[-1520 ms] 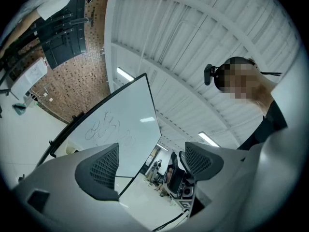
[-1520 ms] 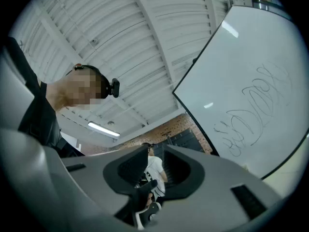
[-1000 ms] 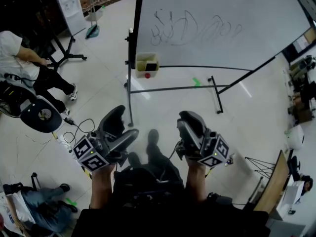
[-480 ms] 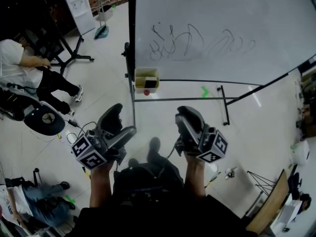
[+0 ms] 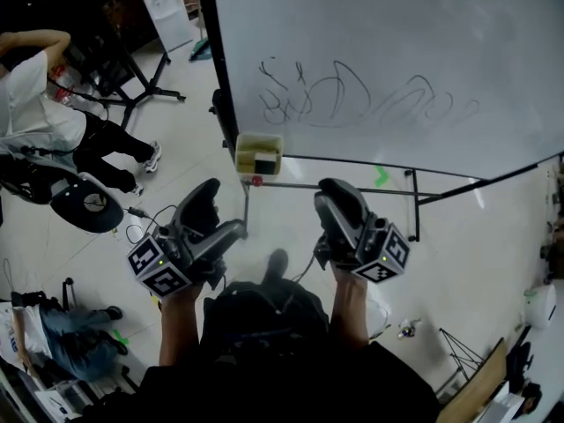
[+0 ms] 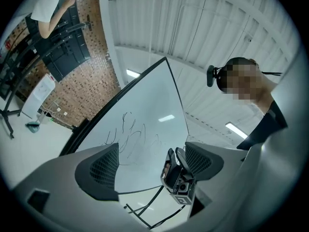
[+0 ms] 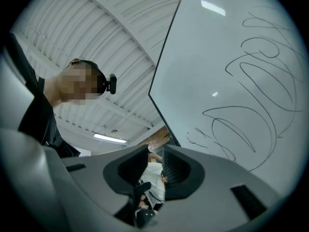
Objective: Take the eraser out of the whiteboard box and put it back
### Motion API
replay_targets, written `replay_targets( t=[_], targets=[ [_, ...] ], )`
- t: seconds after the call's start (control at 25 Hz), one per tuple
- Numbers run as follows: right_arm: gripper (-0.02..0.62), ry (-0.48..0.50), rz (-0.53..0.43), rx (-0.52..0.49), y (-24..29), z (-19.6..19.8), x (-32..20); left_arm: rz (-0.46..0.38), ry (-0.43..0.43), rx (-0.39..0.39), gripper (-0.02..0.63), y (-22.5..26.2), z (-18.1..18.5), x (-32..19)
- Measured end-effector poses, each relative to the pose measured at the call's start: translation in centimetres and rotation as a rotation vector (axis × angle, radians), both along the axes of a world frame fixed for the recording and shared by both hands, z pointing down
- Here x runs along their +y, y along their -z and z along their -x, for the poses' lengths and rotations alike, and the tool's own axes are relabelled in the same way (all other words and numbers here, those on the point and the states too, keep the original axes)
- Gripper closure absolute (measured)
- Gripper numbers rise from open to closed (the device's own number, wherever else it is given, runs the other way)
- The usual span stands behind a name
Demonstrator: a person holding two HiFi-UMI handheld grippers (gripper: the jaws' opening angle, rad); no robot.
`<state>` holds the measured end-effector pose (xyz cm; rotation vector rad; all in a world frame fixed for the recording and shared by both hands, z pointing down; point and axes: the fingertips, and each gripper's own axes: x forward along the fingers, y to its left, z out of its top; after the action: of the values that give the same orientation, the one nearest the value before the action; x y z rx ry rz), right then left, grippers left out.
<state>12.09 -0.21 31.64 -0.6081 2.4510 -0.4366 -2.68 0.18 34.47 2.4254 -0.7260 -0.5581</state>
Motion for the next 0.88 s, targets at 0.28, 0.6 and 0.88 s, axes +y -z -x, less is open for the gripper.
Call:
replay_targets(
  t=[0.28,0.6,0.88],
  targets=[
    [0.503,0.046,0.006,-0.010,-0.8,-1.2,-1.9,0.007,0.052,-0.029,0.178,-0.2,-1.2,-1.1],
    [0.492,0.036,0.027,0.017,-2.0,-1.5,-3.9,0.009,0.057,-0.030,0.178,-0.4,-1.3,-2.6],
    [0.486,-0.001,0.035,0.054,-2.0,0.1,-5.6,-0.001,0.025,0.008,0.178,-0.3,0.4,-5.1]
  ],
)
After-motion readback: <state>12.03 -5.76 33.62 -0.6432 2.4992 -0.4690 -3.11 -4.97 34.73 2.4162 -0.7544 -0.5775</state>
